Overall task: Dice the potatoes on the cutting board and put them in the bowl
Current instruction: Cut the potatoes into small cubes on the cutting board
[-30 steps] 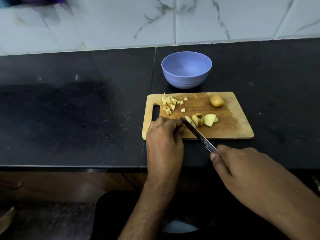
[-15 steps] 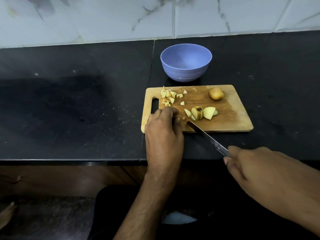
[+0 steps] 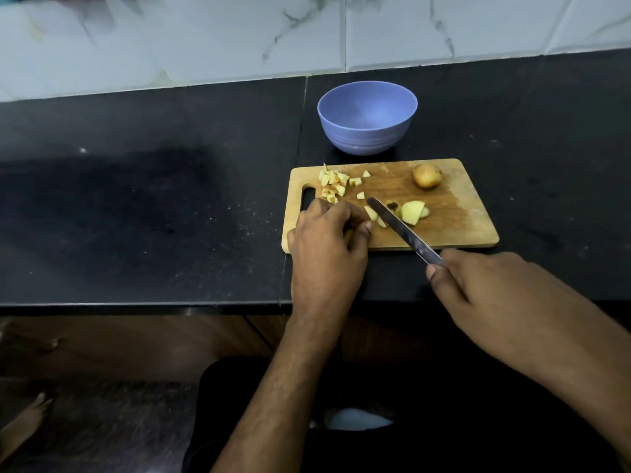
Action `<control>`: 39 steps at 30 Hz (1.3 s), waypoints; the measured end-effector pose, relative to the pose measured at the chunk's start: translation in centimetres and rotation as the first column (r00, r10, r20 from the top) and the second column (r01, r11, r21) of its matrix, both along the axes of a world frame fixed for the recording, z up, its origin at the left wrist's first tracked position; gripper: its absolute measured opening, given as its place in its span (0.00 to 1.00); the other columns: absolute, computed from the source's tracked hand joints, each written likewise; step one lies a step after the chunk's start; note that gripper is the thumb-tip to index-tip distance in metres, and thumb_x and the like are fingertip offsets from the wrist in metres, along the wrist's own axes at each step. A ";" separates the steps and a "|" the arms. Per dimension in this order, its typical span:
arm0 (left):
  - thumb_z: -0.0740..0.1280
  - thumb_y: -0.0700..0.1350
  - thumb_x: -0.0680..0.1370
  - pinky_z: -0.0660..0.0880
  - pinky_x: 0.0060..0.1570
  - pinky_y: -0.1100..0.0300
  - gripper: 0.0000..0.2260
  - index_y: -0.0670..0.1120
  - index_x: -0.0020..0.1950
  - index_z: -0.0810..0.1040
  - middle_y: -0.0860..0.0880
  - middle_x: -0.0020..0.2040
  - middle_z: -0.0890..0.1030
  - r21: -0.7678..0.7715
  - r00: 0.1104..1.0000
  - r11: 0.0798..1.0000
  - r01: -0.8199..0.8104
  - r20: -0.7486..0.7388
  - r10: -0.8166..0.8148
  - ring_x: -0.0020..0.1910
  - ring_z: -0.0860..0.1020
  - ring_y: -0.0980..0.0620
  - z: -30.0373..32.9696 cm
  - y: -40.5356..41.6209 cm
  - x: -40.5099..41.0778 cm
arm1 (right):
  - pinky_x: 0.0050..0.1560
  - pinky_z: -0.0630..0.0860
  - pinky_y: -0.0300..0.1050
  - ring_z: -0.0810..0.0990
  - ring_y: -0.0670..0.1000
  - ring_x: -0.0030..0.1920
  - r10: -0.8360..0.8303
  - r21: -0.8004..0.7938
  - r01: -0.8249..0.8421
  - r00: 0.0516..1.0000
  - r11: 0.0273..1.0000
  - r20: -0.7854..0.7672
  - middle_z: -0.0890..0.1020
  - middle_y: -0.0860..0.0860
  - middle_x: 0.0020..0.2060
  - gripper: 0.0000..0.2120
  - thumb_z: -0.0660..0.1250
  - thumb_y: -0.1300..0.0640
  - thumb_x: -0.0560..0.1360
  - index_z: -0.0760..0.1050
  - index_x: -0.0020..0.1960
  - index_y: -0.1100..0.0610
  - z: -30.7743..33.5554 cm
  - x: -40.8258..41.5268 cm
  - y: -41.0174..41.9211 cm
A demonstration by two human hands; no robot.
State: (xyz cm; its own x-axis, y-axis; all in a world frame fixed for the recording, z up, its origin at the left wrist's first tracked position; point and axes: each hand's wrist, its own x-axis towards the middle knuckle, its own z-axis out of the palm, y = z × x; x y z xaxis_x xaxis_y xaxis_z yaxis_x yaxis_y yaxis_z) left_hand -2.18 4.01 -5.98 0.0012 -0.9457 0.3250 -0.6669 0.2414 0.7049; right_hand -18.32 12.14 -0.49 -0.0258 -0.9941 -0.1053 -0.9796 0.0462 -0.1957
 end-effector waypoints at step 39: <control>0.72 0.53 0.77 0.58 0.53 0.55 0.05 0.56 0.52 0.82 0.60 0.48 0.80 -0.061 0.978 0.990 0.127 0.177 -0.114 0.57 0.70 0.57 1.0 -2.2 1.7 | 0.24 0.62 0.37 0.71 0.45 0.21 0.030 -0.260 -0.021 0.999 0.965 0.029 0.72 0.46 0.23 0.13 0.47 0.43 0.81 0.66 0.45 0.46 -2.8 -0.2 -1.4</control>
State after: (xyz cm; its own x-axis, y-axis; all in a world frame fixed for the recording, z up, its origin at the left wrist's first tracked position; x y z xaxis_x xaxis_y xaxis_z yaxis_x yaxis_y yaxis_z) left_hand -0.45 1.79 -5.02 -0.1735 -0.9097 0.3774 -0.7398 0.3733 0.5597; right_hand -18.47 10.72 -3.32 -0.0013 -0.9877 0.1562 -0.9726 -0.0351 -0.2296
